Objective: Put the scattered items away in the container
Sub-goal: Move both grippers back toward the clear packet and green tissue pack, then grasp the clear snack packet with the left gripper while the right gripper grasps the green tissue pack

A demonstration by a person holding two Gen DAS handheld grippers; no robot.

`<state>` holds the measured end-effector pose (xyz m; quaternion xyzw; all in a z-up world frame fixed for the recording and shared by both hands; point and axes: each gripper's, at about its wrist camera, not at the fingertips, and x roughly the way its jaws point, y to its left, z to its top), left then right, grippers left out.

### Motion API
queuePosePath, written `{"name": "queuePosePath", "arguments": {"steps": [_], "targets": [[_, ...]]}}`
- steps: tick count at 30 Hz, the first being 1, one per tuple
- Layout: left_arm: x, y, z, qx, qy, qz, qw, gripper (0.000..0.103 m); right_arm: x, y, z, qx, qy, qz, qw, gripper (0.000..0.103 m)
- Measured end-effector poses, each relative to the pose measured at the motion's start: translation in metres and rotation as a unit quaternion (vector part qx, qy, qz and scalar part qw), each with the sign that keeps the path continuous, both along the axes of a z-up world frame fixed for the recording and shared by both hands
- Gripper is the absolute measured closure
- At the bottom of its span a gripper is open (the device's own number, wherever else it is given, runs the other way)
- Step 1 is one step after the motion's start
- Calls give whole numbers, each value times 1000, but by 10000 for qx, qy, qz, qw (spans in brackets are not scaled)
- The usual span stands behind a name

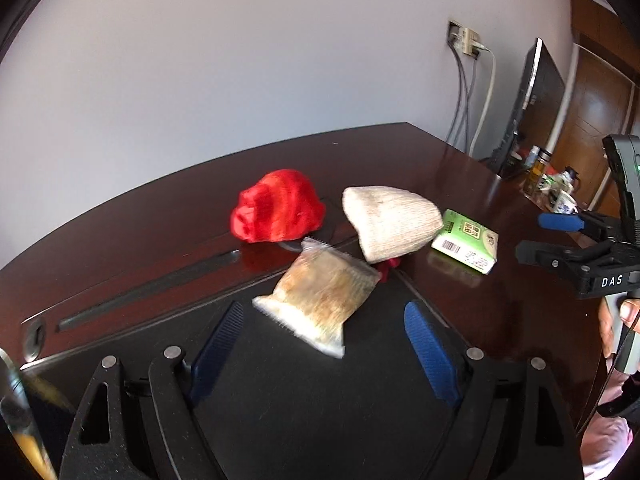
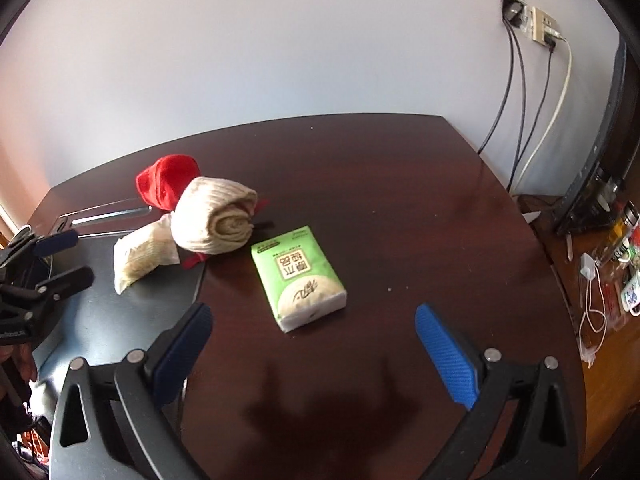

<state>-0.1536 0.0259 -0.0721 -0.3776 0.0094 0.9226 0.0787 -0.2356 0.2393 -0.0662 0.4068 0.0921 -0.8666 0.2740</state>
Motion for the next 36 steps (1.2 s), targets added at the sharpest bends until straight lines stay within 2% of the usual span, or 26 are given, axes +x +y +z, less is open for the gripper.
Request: {"name": "queuePosePath", "arguments": {"steps": [4,7,9,17,23,31,36], "targets": [[-16,3,-7,-124,14,-15,9999,18,-8,-6,-6,69,61,137,9999,0],[-22,4,-12,-410,203,-2,9990,18,-13,-9,-10,76,30,222,9997,0],[-30,4,-19,-478,65,-42,9988,18,-17,-12,-13,89,28,291,9995,0],[-37,8,-32,-383,-234,-486,9978,18,-29,-17,-22,143,-24,482,9987,0],[-42,1,-38,-288,-310,-449,9981,18,-34,-25,-32,169,-130,586,9981,0],[-45,-16,-42,75,-490,-395,9980,18,-37,-35,-40,269,-183,629,9975,0],[-45,-13,-44,8,-579,-459,9973,18,-37,-38,-45,278,-236,659,9972,0]]}}
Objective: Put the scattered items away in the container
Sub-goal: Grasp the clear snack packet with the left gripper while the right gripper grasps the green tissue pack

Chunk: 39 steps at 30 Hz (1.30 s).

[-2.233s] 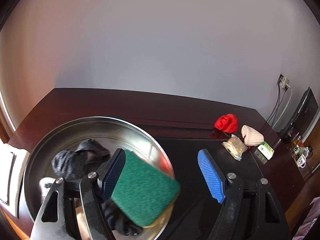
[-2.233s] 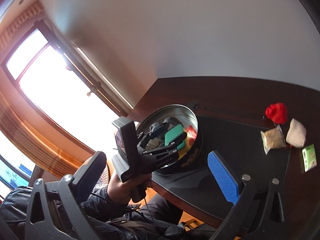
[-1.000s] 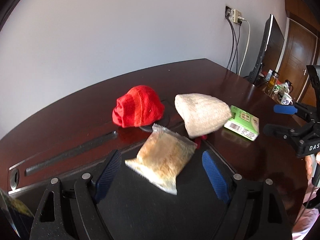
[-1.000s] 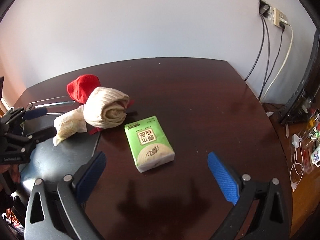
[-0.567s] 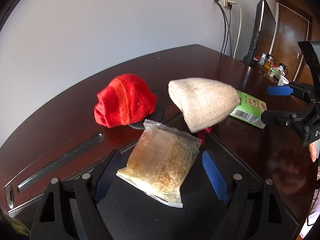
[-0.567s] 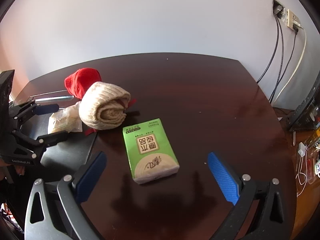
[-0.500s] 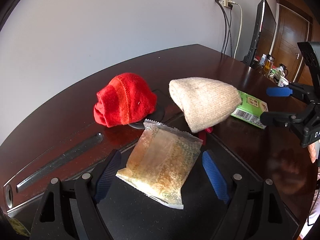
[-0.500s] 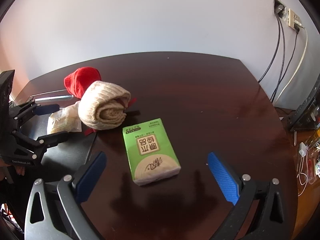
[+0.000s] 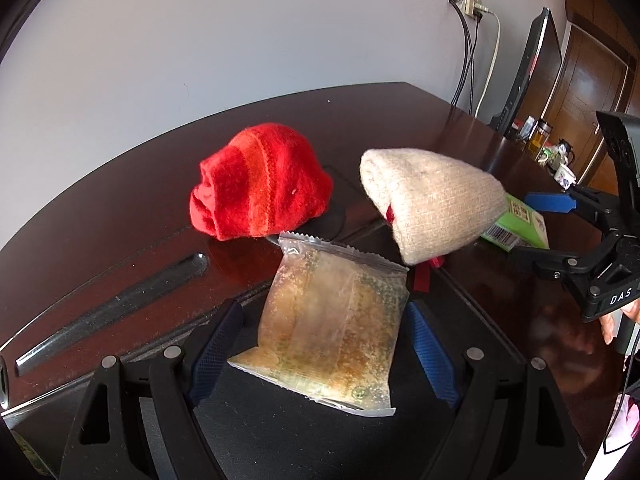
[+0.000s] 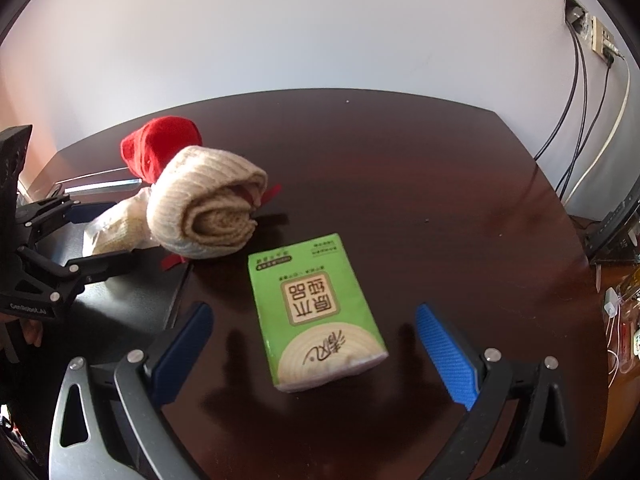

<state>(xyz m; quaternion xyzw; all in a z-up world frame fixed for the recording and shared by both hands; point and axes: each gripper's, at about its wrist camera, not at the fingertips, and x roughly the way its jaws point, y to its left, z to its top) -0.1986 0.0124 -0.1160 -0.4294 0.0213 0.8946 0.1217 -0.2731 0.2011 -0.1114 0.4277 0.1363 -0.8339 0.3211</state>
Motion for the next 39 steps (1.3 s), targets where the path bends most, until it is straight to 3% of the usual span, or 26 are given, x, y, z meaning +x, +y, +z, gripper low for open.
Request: {"name": "queuePosePath", "arguments": {"steps": [9,15,20,22,24,28,39], "targets": [[0,-1,0,-45,1,8,10000,22,-5,1,-3,-52,-90,59,9999,0],[-2,-2,0,-15,22,63,10000,27,-7,2,-6,-44,-137,57,9999,7],[-2,-6,1,62,47,143,9999,35,-6,3,-3,-72,-71,46,9999,28],[-1,-6,1,82,49,154,9998,35,-4,3,-1,-89,-70,69,9999,45],[1,-6,1,92,54,150,9998,36,-2,4,0,-91,-98,102,9999,52],[4,-4,3,161,67,105,9998,43,3,7,-1,-116,-136,139,9997,52],[31,0,20,163,218,84,9996,43,16,34,11,-538,-220,-140,9982,52]]}}
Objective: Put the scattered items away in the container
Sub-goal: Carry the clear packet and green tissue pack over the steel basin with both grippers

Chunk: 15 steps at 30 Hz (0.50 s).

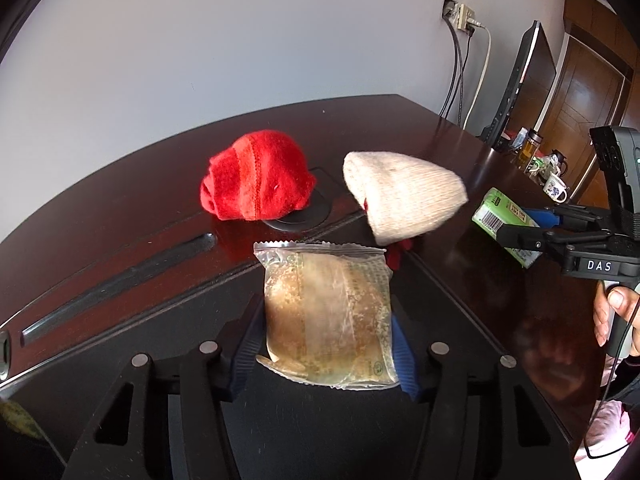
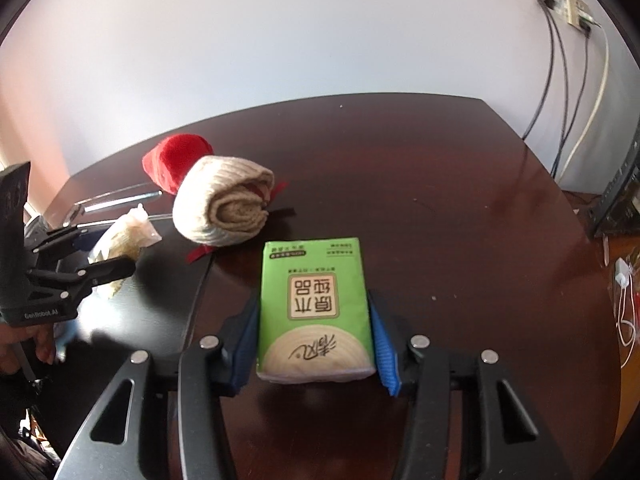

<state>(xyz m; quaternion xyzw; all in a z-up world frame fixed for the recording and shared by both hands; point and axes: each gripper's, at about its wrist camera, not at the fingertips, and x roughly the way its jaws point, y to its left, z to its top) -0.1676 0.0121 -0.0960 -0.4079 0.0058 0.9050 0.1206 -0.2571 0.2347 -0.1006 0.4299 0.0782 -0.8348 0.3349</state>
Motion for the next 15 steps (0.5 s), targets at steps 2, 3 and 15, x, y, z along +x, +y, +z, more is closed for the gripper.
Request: {"name": "queuePosePath", "arguments": {"steps": [2,3,15], "targets": [[7,0,7,-62,78,27,9999,43,5,0,5,-50,0,-3,10000,52],[11,-1,10,-82,109,33,9999,43,11,0,8,-73,5,-2,10000,52],[61,-15,49,-221,477,234,9983,43,54,-15,34,-371,88,247,9990,52]]}}
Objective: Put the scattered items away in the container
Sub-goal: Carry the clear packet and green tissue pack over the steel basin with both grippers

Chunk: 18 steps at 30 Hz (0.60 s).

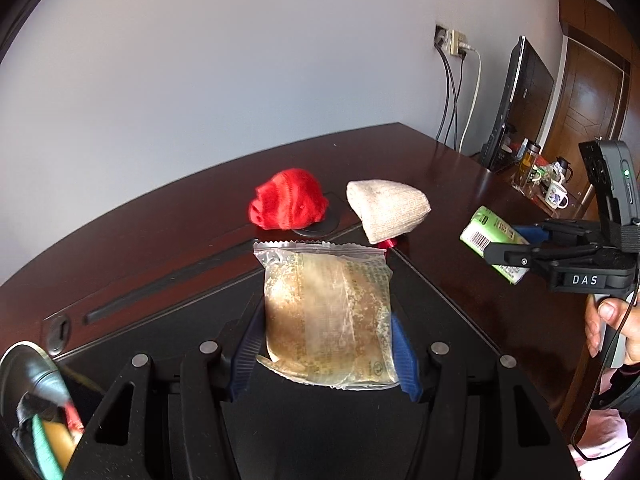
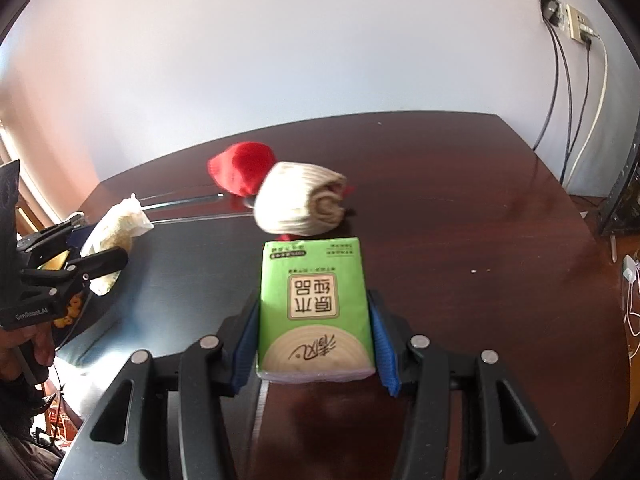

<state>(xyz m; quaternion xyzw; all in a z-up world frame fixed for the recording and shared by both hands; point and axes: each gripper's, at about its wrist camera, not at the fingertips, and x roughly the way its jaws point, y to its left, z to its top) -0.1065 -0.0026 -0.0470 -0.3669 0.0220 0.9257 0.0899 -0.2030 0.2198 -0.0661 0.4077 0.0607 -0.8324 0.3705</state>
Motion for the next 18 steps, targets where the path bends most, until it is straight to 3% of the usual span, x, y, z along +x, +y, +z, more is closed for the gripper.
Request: {"name": "queuePosePath", "arguments": {"steps": [18], "targets": [[77,-59,42,89,512,527,9973,43,52,-46,37,-232,289,509,9980,52]]}}
